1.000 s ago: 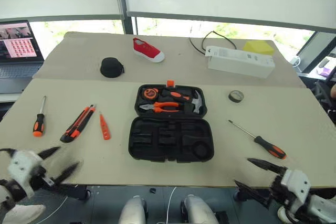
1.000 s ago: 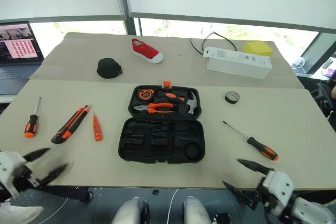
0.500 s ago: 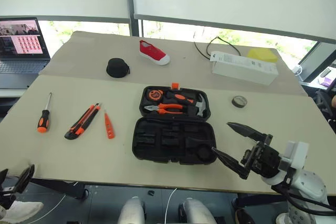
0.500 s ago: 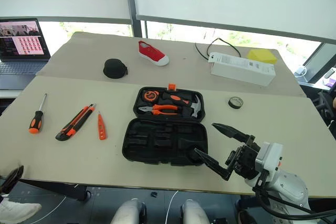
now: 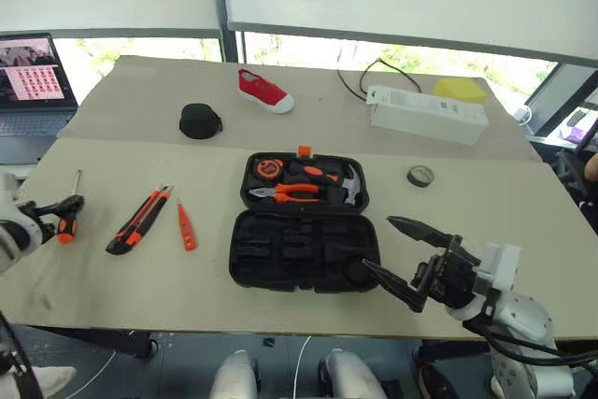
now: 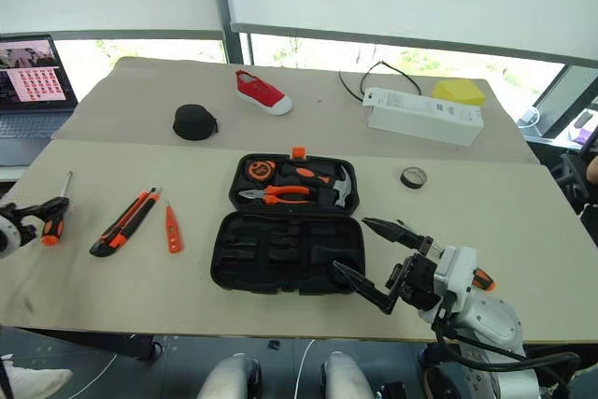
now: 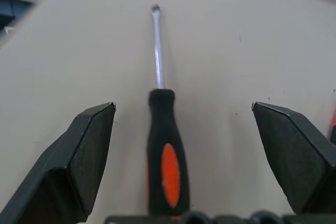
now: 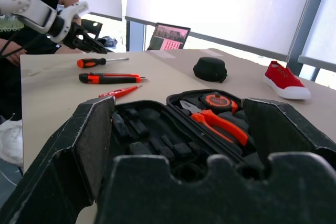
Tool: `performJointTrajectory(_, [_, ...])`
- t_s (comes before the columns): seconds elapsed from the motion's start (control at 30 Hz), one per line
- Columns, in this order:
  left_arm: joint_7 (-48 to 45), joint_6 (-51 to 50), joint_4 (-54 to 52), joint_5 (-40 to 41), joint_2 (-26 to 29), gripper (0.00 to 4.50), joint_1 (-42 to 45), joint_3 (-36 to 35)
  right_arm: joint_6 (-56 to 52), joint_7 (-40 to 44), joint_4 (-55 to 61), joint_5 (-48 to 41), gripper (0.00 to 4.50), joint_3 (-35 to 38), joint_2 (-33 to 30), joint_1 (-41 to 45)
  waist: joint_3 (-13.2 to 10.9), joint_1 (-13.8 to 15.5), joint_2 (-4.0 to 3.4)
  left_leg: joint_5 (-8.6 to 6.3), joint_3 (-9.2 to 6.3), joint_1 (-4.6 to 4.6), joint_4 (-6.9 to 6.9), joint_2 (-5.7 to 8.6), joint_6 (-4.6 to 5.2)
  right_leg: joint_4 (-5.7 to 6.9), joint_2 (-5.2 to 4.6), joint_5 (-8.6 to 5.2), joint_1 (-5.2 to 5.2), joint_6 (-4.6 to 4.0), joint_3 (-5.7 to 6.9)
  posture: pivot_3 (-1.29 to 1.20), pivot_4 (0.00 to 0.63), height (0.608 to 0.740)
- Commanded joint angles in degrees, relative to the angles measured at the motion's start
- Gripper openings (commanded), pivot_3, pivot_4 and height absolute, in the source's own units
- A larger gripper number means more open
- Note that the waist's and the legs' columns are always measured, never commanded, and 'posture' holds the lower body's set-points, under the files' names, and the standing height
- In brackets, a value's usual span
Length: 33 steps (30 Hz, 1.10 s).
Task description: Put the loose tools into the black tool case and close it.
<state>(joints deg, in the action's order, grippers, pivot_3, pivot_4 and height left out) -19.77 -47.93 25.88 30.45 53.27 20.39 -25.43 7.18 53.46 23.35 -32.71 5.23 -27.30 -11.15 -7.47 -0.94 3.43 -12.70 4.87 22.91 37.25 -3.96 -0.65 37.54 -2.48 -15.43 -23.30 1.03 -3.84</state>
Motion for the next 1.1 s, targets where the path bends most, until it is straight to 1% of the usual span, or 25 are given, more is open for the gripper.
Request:
performJointTrajectory(0.03, [-1.23,1.13,7.15,-4.73,0.98,4.23,5.38,3.57,0.23,-0.17,1.14,0.01,4.5,0.61,-0.29,0.61,0.0,0.07,0.01,-0.03,-0.01,0.01,-0.01,-0.02,-0.04,0.07,0.01,-0.05,-0.04,-0.06,-0.01,0.0,0.15,0.74])
performJointTrajectory(0.1, [-1.51,0.46,9.88,-6.38,1.08,3.78,7.34,5.15,0.28,-0.08,1.48,0.35,4.5,0.5,-0.54,0.18,-0.04,0.29,-0.07,-0.04,-0.05,-0.02,0.0,-0.01,-0.07,0.23,0.04,-0.19,-0.06,-0.13,0.05,0.0,0.15,0.74])
performJointTrajectory(0.27, [-3.68,0.87,11.11,-8.29,1.42,1.96,8.04,5.37,0.21,-0.89,2.09,0.2,4.5,1.67,-0.87,-0.73,-0.05,0.28,-0.1,-0.04,-0.05,-0.06,0.01,0.01,-0.07,0.38,0.01,-0.23,-0.04,-0.13,0.03,0.0,0.15,0.74])
performJointTrajectory(0.3, [-4.32,1.23,11.03,-8.38,1.48,1.51,7.95,4.96,0.25,-0.8,2.06,0.19,4.5,1.7,-1.0,-0.86,-0.05,0.28,-0.1,-0.04,-0.05,-0.06,0.01,0.01,-0.07,0.38,0.01,-0.23,-0.04,-0.13,0.03,0.0,0.15,0.74])
performJointTrajectory(0.37, [-8.07,7.4,9.3,-7.48,1.26,0.84,7.27,2.76,0.09,-0.88,2.14,0.05,4.5,2.01,-1.44,-0.87,-0.06,0.28,-0.09,-0.03,-0.04,-0.06,0.03,0.02,-0.08,0.4,-0.01,-0.24,-0.03,-0.12,0.02,0.0,0.15,0.74])
performJointTrajectory(0.5, [-28.38,30.07,0.02,-2.86,-0.23,0.84,4.06,-1.4,-0.77,-1.82,2.3,-0.61,4.5,4.07,-3.13,0.22,-0.1,0.51,0.04,-0.02,-0.05,0.01,0.05,0.01,-0.11,0.39,-0.02,-0.23,-0.06,-0.12,0.04,0.0,0.15,0.74])
performJointTrajectory(0.53, [-32.68,30.93,-2.31,-1.54,-0.21,0.84,3.51,-1.08,-1.13,-1.99,2.36,-0.96,4.5,4.8,-3.68,0.38,-0.1,0.78,0.06,-0.01,-0.05,0.04,0.06,0.0,-0.12,0.38,-0.03,-0.23,-0.06,-0.13,0.05,0.0,0.15,0.74])
performJointTrajectory(0.57, [-37.13,30.83,-4.92,-1.14,0.5,0.84,2.85,0.87,-1.54,-2.0,2.34,-1.27,4.5,5.62,-4.38,0.49,-0.1,0.98,0.08,-0.01,-0.05,0.07,0.09,0.01,-0.13,0.37,-0.07,-0.23,-0.06,-0.13,0.07,0.0,0.15,0.74])
performJointTrajectory(0.63, [-46.48,27.98,-12.07,1.98,1.12,0.84,2.66,5.61,-2.45,-1.87,1.89,-1.91,4.5,7.61,-5.93,0.79,-0.12,1.06,0.04,-0.01,-0.03,0.06,0.15,0.01,-0.12,0.35,-0.08,-0.22,-0.01,-0.12,0.07,0.0,0.15,0.74])
performJointTrajectory(0.7, [-52.55,26.82,-17.37,1.32,1.25,0.84,4.48,12.52,-3.72,-1.38,1.24,-2.56,4.5,9.41,-7.61,0.91,-0.17,1.35,-0.11,-0.01,-0.01,0.04,0.16,0.06,-0.12,0.31,-0.09,-0.22,0.04,-0.1,0.04,0.0,0.15,0.74])
performJointTrajectory(0.73, [-53.92,26.16,-18.71,0.63,1.47,0.84,5.04,14.74,-4.07,-1.2,1.07,-2.74,4.5,9.88,-8.05,0.93,-0.19,1.5,-0.17,-0.01,-0.01,0.0,0.16,0.07,-0.12,0.31,-0.09,-0.22,0.1,-0.09,0.03,0.0,0.15,0.74])
performJointTrajectory(0.8, [-57.98,22.12,-23.66,-0.09,1.66,0.84,7.66,21.95,-5.6,-1.04,0.54,-2.95,4.5,10.88,-9.41,1.24,-0.2,1.53,-0.2,-0.01,-0.02,-0.01,0.19,0.07,-0.11,0.32,-0.05,-0.23,0.11,-0.07,0.0,0.0,0.15,0.74])
performJointTrajectory(0.87, [-59.76,22.79,-26.6,-6.51,-0.01,0.84,12.71,31.4,-7.87,-0.22,0.13,-3.49,4.5,11.46,-11.48,1.64,-0.22,1.46,-0.22,-0.01,-0.06,0.02,0.21,0.03,-0.1,0.35,0.05,-0.24,0.09,-0.07,-0.03,0.0,0.15,0.74])
performJointTrajectory(0.9, [-59.83,23.42,-26.97,-9.02,-0.86,0.84,14.65,34.42,-8.47,0.17,0.06,-3.58,4.5,11.56,-12.15,1.85,-0.23,1.47,-0.24,-0.01,-0.08,0.04,0.25,0.04,-0.1,0.36,0.07,-0.24,0.08,-0.06,-0.03,0.0,0.15,0.74])
performJointTrajectory(1.03, [-57.5,21.46,-25.39,-16.23,-4.59,0.84,20.11,42.51,-9.73,2.16,0.12,-2.81,4.5,11.03,-14.48,2.3,-0.28,1.22,-0.34,-0.1,-0.14,0.23,0.57,0.06,0.05,0.38,0.09,-0.26,0.08,0.04,-0.07,0.0,0.15,0.74])
performJointTrajectory(1.07, [-56.88,24.04,-23.91,-19.29,-5.67,0.84,21.27,44.54,-10.35,2.01,0.26,-3.19,4.5,11.15,-14.58,2.63,-0.29,1.04,-0.35,-0.12,-0.14,0.25,0.59,0.06,0.1,0.37,0.1,-0.26,0.07,0.05,-0.09,0.0,0.15,0.74])
performJointTrajectory(1.1, [-56.16,24.04,-22.84,-20.92,-7.13,0.84,22.35,46.15,-10.89,1.92,0.47,-3.58,4.5,11.2,-14.63,2.8,-0.3,0.93,-0.36,-0.15,-0.15,0.24,0.6,0.07,0.14,0.37,0.1,-0.27,0.07,0.07,-0.11,0.0,0.15,0.74])
